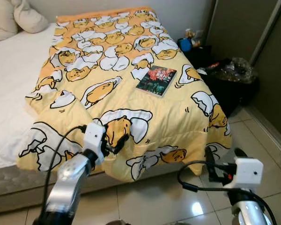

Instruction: Clean up the room

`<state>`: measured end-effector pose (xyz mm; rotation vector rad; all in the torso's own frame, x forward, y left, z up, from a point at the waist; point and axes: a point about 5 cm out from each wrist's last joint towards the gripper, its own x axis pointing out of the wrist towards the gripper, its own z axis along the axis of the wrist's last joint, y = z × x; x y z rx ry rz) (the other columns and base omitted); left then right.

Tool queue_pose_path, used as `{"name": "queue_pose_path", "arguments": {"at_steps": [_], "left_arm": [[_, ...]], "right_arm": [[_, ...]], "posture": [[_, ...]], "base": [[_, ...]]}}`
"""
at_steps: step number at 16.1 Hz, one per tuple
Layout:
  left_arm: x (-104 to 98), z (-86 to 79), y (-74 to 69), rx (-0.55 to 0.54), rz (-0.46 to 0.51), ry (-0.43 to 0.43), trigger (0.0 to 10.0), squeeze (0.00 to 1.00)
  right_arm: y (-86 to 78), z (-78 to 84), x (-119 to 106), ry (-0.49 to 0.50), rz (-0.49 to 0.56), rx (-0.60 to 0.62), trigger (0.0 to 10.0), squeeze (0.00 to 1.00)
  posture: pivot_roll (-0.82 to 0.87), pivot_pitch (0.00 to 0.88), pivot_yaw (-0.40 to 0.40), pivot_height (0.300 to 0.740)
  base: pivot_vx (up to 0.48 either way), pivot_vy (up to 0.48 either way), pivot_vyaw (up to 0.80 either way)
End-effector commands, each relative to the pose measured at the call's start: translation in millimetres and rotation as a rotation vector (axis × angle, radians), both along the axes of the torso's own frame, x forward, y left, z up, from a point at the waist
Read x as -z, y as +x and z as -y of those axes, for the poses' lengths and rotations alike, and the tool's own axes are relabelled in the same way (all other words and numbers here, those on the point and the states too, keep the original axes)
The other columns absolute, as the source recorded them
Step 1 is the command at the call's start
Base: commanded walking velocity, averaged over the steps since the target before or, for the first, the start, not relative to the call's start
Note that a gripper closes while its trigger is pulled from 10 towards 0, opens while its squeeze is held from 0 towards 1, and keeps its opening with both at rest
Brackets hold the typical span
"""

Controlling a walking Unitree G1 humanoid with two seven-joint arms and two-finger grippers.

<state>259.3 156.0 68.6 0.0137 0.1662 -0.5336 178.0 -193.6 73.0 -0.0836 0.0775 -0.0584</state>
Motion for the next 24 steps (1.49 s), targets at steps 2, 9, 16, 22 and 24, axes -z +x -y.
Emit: {"name": "queue_pose_path", "arguments": {"at_steps": [2,9,16,22,24], "left_arm": [[3,2.1,-16.9,0.086,-0.036,-0.024,10.0,0.0],[-9,29.1,12.3,-0.038,0.021,-0.082,10.0,0.0],[-24,42.1,35.1,-0.016,0.061,-0.068,10.0,0.0],[-25,40.0,42.2,-0.033,0.053,-0.08,10.0,0.0],[-24,39.3,44.3,-0.036,0.054,-0.078,10.0,0.0]], "right_arm": [[2.7,7.1,-4,-0.021,0.015,-0.003,10.0,0.0],[27.3,13.9,-8,-0.018,0.045,0.007,10.0,0.0],[35.4,4.3,-6,-0.011,0.059,-0.012,10.0,0.0],[30.0,1.5,-2,-0.005,0.054,0.001,10.0,0.0],[28.6,0.7,-2,-0.003,0.052,-0.001,10.0,0.0]], "posture": [[-0.09,0.0,0.066,0.74],[-0.07,0.0,0.038,0.74],[-0.08,0.0,0.064,0.74],[-0.09,0.0,0.085,0.74],[-0.09,0.0,0.083,0.74]], "base": [[0.0,0.0,0.0],[0.221,-0.074,0.28],[0.434,0.0,0.0],[0.472,0.0,0.0],[0.472,0.0,0.0]]}}
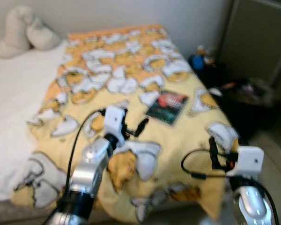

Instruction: Clean up the room

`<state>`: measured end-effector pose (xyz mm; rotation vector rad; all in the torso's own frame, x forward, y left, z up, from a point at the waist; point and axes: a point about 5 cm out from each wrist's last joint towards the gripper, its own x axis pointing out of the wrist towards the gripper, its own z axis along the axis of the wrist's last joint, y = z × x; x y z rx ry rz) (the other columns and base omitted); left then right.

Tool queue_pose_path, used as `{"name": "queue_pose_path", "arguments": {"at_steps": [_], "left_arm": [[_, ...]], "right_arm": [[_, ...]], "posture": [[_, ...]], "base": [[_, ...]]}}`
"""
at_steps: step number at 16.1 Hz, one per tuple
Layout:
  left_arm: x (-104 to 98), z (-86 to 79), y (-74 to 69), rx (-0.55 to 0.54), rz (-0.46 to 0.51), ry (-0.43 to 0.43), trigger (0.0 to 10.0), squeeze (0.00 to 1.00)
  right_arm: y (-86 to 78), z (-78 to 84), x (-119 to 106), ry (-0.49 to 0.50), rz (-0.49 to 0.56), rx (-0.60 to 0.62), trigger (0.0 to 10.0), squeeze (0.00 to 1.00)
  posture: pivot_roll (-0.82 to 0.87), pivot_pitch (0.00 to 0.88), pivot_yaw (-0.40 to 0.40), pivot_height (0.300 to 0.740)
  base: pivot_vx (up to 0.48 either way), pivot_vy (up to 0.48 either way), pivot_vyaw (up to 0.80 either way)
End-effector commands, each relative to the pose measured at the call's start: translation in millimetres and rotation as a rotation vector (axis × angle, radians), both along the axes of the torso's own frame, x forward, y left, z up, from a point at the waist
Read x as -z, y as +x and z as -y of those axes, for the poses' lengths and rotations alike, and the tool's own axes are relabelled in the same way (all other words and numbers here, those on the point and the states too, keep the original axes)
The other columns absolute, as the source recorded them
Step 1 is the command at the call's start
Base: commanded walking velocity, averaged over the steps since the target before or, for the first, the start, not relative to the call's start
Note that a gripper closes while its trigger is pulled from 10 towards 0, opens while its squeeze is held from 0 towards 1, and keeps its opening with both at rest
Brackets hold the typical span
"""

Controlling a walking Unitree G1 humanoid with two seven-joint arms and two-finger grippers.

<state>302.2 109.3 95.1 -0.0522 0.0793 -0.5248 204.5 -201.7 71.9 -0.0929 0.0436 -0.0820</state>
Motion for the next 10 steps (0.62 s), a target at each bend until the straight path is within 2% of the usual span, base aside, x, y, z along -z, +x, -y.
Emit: {"name": "queue_pose_path", "arguments": {"at_steps": [1,3,4,5,7,8,10], "left_arm": [[2.6,-8.1,2.0,-0.024,-0.013,0.007,10.0,0.0],[1.6,-7.6,2.1,-0.016,-0.001,0.017,10.0,0.0],[0.4,-6.8,3.2,-0.018,0.016,0.05,10.0,0.0],[0.0,-6.6,5.1,-0.023,0.02,0.072,10.0,0.0],[0.1,-7.2,6.4,-0.025,0.021,0.078,10.0,0.0],[0.2,-7.4,6.4,-0.024,0.019,0.07,10.0,0.0],[0.6,-5.7,5.8,-0.022,0.018,0.067,10.0,0.0]], "right_arm": [[1.2,-7.6,-2.5,0.009,0.016,-0.023,10.0,0.0],[0.4,-8.0,-2.3,0.01,0.015,-0.024,10.0,0.0],[0.3,-8.4,-1.9,0.012,0.013,-0.024,10.0,0.0],[0.4,-9.5,-0.8,0.018,0.01,-0.023,10.0,0.0],[1.2,-11.4,1.2,0.042,-0.004,-0.022,10.0,0.0],[1.2,-11.5,0.6,0.023,-0.002,-0.025,10.0,0.0],[0.9,-10.9,-0.1,0.016,0.004,-0.023,10.0,0.0]], "posture": [[-0.09,0.0,0.083,0.74],[-0.09,0.003,0.084,0.74],[-0.09,0.007,0.086,0.74],[-0.08,0.009,0.088,0.74],[-0.09,0.012,0.089,0.74],[-0.09,0.013,0.09,0.74],[-0.09,0.015,0.091,0.74]], "base": [[0.472,0.0,0.0],[0.472,0.0,0.0],[0.274,0.0,0.0],[0.0,0.0,0.0],[0.0,0.0,-0.74],[0.0,0.0,-0.76],[0.0,0.0,0.0]]}}
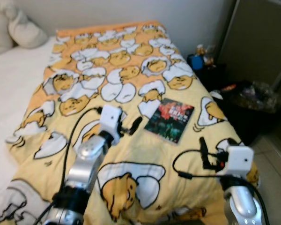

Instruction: Clean up the room

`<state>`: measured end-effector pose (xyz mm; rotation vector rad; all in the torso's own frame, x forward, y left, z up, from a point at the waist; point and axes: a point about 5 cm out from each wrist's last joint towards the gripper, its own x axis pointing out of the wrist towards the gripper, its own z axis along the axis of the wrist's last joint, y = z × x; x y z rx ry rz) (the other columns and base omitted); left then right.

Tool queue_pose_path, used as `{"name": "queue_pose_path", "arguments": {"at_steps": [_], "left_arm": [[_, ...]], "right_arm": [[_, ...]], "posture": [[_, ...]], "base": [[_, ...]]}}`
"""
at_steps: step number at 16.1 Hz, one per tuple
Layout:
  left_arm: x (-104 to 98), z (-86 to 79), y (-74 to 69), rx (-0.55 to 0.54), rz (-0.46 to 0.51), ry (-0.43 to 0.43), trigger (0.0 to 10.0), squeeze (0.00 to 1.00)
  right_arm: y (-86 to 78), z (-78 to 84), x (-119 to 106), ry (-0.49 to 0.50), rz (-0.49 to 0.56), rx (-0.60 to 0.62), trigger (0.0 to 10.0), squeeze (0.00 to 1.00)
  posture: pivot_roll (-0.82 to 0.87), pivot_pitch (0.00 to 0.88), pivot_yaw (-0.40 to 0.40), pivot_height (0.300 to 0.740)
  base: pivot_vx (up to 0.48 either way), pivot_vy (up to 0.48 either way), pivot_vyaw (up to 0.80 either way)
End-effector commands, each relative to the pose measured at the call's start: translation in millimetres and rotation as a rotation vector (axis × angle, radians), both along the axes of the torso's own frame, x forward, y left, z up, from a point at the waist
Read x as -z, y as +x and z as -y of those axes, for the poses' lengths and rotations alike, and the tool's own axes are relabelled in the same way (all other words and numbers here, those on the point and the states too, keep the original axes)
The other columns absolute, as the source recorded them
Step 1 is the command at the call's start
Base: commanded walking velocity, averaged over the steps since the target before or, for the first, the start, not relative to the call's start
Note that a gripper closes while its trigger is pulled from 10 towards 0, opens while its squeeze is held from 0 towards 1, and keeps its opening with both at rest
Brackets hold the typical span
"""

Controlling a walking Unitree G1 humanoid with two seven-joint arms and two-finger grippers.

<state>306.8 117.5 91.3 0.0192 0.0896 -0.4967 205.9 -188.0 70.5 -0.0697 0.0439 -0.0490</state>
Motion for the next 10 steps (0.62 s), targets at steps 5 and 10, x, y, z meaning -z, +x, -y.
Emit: {"name": "queue_pose_path", "arguments": {"at_steps": [5,10], "left_arm": [[-2,4.6,1.2,0.005,0.014,0.014,10.0,0.0],[7,-1.5,0.5,-0.079,-0.063,-0.045,10.0,0.0]], "right_arm": [[-1.2,4.1,-1,-0.016,0.005,0.018,10.0,0.0],[-0.5,6.0,-3,-0.014,0.01,0.007,10.0,0.0]], "posture": [[-0.09,0.015,0.093,0.74],[-0.09,0.0,0.084,0.74]], "base": [[0.0,0.0,0.0],[0.0,0.0,0.0]]}}
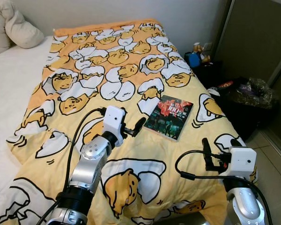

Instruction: Clean up the room

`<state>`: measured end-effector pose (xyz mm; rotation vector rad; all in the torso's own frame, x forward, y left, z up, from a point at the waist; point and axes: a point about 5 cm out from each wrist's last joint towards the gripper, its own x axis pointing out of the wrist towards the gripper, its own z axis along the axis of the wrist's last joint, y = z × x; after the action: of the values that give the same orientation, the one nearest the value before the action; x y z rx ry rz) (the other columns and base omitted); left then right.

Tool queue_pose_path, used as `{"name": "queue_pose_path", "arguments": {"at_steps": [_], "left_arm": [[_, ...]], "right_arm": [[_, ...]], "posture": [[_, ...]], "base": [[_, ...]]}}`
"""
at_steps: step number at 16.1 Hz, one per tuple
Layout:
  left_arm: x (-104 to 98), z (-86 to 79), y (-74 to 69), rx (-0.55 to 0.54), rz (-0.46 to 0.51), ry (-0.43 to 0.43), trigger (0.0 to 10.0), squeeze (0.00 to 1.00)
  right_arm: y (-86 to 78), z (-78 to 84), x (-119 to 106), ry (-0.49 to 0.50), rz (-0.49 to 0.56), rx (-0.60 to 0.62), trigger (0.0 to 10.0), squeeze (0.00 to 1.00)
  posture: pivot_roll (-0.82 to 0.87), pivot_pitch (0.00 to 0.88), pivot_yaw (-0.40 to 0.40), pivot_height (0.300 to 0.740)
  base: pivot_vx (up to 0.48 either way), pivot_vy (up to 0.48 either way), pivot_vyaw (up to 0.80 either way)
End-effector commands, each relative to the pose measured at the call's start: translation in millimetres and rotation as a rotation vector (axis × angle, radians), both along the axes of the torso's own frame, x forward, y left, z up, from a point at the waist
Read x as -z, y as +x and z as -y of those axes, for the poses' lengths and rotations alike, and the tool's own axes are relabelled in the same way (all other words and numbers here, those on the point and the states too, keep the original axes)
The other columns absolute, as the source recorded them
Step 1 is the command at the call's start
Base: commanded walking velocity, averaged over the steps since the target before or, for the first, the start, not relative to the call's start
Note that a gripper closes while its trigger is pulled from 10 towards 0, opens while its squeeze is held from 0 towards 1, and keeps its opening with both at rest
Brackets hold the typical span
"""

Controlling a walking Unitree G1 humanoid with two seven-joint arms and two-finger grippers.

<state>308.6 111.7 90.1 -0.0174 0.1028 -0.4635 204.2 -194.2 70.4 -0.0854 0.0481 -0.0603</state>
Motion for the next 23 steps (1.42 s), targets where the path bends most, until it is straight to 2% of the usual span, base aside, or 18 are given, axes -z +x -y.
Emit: {"name": "queue_pose_path", "arguments": {"at_steps": [1,2,4,6,8,14,19,20,23], "left_arm": [[11,-8.9,-3.7,-0.068,-0.081,-0.042,10.0,0.0],[19,-8.4,-10.4,-0.077,-0.118,-0.059,10.0,0.0],[18,-5.4,-12.6,-0.067,-0.103,-0.046,10.0,0.0],[11,-1.9,-7.9,-0.043,-0.053,-0.008,10.0,0.0],[10,-1.8,-4.7,-0.045,-0.057,0.006,10.0,0.0],[11,3.3,-1.2,-0.05,-0.068,-0.017,10.0,0.0],[12,-0.1,2.6,-0.063,-0.065,0.005,10.0,0.0],[10,1.0,2.4,-0.045,-0.056,-0.021,10.0,0.0],[8,1.3,3.5,-0.043,-0.048,-0.019,10.0,0.0]], "right_arm": [[1.1,0.1,-4,0.009,0.017,-0.004,10.0,0.0],[0.7,1.7,-5,0.004,0.022,-0.009,10.0,0.0],[1.1,3.9,-7,-0.013,0.019,-0.014,10.0,0.0],[4.3,5.3,-7,-0.011,0.015,-0.01,10.0,0.0],[5.2,3.7,-7,-0.014,0.017,-0.015,10.0,0.0],[0.8,2.0,-6,-0.02,0.013,-0.016,10.0,0.0],[-0.1,1.1,-5,-0.02,0.011,-0.013,10.0,0.0],[-0.1,0.7,-5,-0.02,0.01,-0.015,10.0,0.0],[0.3,-0.5,-5,-0.019,0.009,-0.019,10.0,0.0]], "posture": [[-0.09,0.0,0.082,0.74],[-0.09,0.0,0.071,0.74],[-0.08,0.002,0.062,0.74],[-0.08,0.011,0.056,0.74],[-0.08,0.012,0.057,0.74],[-0.1,0.016,0.067,0.74],[-0.1,0.02,0.07,0.74],[-0.1,0.02,0.07,0.74],[-0.1,0.02,0.069,0.74]], "base": [[0.0,0.0,0.0],[0.0,0.0,0.0],[0.0,0.0,0.28],[0.0,-0.135,0.28],[0.127,-0.39,0.0],[0.332,-0.338,0.0],[0.083,0.0,0.0],[0.442,0.0,0.0],[0.45,0.0,0.0]]}}
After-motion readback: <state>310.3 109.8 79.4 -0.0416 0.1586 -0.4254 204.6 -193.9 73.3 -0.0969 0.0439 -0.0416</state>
